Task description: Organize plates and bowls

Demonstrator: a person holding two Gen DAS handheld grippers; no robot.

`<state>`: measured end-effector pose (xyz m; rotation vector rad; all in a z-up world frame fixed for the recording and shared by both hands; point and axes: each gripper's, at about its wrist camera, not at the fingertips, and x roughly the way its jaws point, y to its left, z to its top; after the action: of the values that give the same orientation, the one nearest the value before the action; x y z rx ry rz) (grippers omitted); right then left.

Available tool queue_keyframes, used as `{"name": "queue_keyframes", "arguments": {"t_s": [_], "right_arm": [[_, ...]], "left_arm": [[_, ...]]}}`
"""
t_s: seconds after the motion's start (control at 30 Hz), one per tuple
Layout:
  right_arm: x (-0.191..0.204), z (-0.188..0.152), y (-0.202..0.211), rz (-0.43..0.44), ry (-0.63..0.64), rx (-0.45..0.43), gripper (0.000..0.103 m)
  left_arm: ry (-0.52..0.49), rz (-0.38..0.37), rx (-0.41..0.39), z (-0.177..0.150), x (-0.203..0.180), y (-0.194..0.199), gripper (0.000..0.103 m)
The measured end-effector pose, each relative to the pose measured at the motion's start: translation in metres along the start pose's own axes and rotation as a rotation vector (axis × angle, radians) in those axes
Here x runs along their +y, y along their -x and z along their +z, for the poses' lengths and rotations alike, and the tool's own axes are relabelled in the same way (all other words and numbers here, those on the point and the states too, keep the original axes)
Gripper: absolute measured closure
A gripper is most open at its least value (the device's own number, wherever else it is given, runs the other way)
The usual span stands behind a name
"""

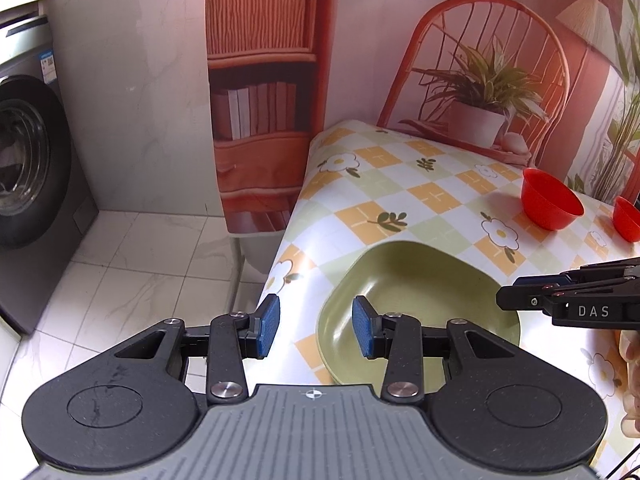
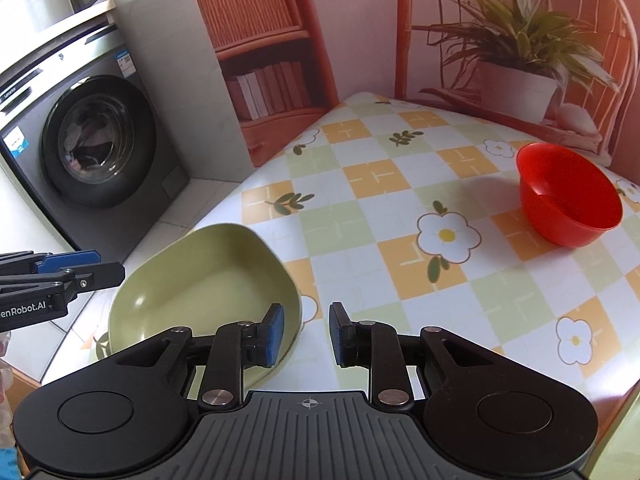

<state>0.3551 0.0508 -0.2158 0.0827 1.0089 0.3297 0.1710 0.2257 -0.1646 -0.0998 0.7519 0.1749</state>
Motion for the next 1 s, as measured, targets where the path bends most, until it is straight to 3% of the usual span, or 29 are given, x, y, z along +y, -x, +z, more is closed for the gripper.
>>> {"name": "queue_keyframes", "arguments": {"t_s": [0.37, 0.53, 0.63, 1.0], "right_arm": [[0.006, -0.009, -0.009, 0.001, 0.006, 0.022, 0.085], [0.004, -0.012, -0.01, 0.01, -0.01, 0.022, 0.088], [0.005, -0.012, -0.011, 0.017, -0.013, 0.02, 0.091], [-0.003, -0.018, -0.001, 0.022, -0.063, 0.008, 0.092]], "left_arm": [[0.038, 0.001, 0.06, -0.012, 0.001, -0.015, 0.069], [0.044, -0.007, 0.071, -0.016, 0.001, -0.019, 0.087], [0.048, -0.023, 0.056, -0.018, -0.001, -0.02, 0.091], [0.03, -0.017, 0.049, -0.012, -0.013, -0.015, 0.091]]}}
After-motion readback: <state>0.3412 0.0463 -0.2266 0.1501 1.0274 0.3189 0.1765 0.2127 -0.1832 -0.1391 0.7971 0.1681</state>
